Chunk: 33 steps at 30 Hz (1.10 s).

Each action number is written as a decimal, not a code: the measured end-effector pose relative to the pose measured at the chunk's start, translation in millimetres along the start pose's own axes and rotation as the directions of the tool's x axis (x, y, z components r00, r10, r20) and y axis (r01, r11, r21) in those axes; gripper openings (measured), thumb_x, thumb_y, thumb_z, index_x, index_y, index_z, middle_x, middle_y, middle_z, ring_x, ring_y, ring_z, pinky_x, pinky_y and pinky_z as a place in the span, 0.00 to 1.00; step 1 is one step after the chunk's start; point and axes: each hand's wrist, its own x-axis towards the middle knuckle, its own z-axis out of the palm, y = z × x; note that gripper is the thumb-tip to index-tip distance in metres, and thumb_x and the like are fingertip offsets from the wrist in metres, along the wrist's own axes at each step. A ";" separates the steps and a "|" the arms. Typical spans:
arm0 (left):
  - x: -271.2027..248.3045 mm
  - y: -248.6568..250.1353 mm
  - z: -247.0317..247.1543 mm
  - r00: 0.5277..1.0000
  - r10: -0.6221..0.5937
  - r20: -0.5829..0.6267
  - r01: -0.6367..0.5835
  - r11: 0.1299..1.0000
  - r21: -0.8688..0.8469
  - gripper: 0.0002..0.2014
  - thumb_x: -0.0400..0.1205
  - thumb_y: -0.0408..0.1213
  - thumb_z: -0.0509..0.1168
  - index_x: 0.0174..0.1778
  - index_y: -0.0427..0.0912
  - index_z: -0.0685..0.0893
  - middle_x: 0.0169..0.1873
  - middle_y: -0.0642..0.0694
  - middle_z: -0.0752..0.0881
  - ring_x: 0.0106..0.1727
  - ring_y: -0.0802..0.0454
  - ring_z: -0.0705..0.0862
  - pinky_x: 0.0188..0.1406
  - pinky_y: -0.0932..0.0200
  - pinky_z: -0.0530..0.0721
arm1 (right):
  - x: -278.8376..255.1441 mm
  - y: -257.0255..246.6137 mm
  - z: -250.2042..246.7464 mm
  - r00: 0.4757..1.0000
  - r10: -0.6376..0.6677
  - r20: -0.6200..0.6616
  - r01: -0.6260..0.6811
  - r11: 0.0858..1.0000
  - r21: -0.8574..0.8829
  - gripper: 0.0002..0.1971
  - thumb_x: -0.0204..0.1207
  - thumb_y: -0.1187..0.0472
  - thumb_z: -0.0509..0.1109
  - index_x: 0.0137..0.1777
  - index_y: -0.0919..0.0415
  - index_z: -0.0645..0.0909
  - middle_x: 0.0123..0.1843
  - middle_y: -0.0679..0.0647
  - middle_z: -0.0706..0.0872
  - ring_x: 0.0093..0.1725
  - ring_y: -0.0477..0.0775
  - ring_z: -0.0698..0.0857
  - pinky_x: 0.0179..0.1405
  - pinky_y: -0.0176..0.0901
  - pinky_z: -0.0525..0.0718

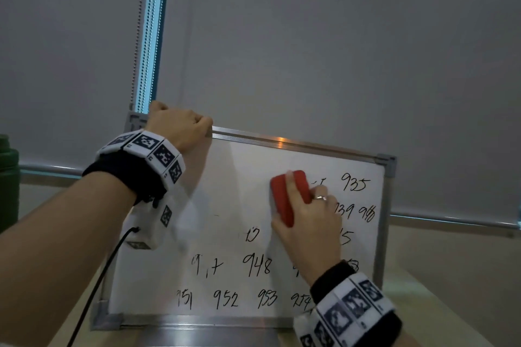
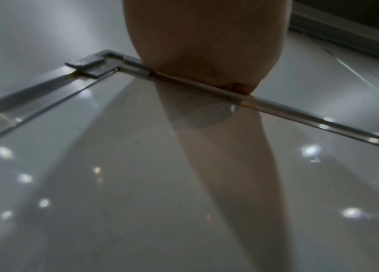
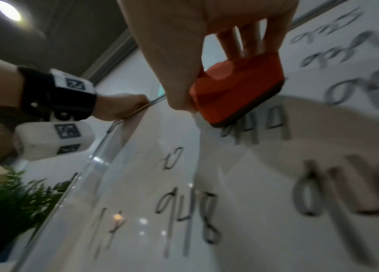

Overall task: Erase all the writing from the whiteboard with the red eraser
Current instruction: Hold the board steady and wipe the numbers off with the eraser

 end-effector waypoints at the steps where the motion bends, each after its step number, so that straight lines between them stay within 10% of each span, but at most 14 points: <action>1: -0.2 -0.4 0.4 1.000 0.001 -0.007 -0.001 1.000 0.007 0.22 0.84 0.40 0.42 0.39 0.47 0.83 0.31 0.48 0.82 0.37 0.49 0.77 0.71 0.48 0.58 | 2.7 -9.0 6.8 0.998 -0.032 -0.052 0.032 0.999 -0.011 0.39 0.61 0.45 0.77 0.73 0.55 0.70 0.46 0.62 0.80 0.41 0.59 0.79 0.32 0.53 0.84; 7: -2.3 -2.4 1.5 0.999 -0.004 -0.044 0.004 1.000 -0.019 0.23 0.84 0.40 0.43 0.36 0.49 0.83 0.23 0.55 0.75 0.33 0.53 0.73 0.68 0.51 0.58 | 19.6 -33.3 6.2 0.984 -0.066 -0.164 0.072 0.997 0.030 0.36 0.63 0.44 0.75 0.72 0.52 0.72 0.43 0.60 0.79 0.37 0.57 0.78 0.30 0.49 0.82; 12: -2.7 -2.0 1.1 0.999 0.001 -0.051 -0.003 1.000 -0.031 0.24 0.82 0.44 0.39 0.34 0.50 0.81 0.31 0.50 0.80 0.38 0.50 0.77 0.67 0.53 0.55 | 29.5 6.5 -11.3 0.977 0.214 -0.008 -0.210 0.967 0.145 0.39 0.74 0.42 0.65 0.81 0.39 0.47 0.60 0.59 0.68 0.58 0.58 0.70 0.60 0.54 0.75; 20: -3.7 -3.6 -0.1 0.999 0.024 -0.039 -0.025 1.000 -0.012 0.27 0.80 0.44 0.38 0.36 0.45 0.84 0.29 0.50 0.83 0.37 0.51 0.78 0.55 0.56 0.50 | 32.3 15.3 -8.7 0.841 0.537 -0.070 -0.484 0.803 0.348 0.39 0.74 0.45 0.66 0.81 0.43 0.49 0.64 0.62 0.65 0.61 0.62 0.69 0.59 0.59 0.78; 29: -1.5 -4.7 0.4 0.999 -0.006 -0.048 0.004 1.000 -0.031 0.24 0.84 0.41 0.43 0.33 0.48 0.82 0.34 0.48 0.86 0.42 0.50 0.78 0.56 0.54 0.51 | 30.4 -88.7 -4.5 0.993 0.080 0.081 -0.097 0.966 0.239 0.37 0.77 0.42 0.59 0.80 0.44 0.42 0.70 0.60 0.62 0.64 0.59 0.65 0.61 0.54 0.72; 33: -2.0 -6.4 0.7 0.999 0.014 -0.047 -0.014 1.000 -0.017 0.25 0.81 0.43 0.39 0.31 0.48 0.81 0.29 0.51 0.83 0.39 0.52 0.76 0.53 0.55 0.51 | 34.6 -60.3 -10.4 0.992 0.103 0.073 -0.115 0.977 0.178 0.37 0.75 0.42 0.60 0.80 0.39 0.45 0.64 0.58 0.63 0.60 0.59 0.66 0.58 0.55 0.73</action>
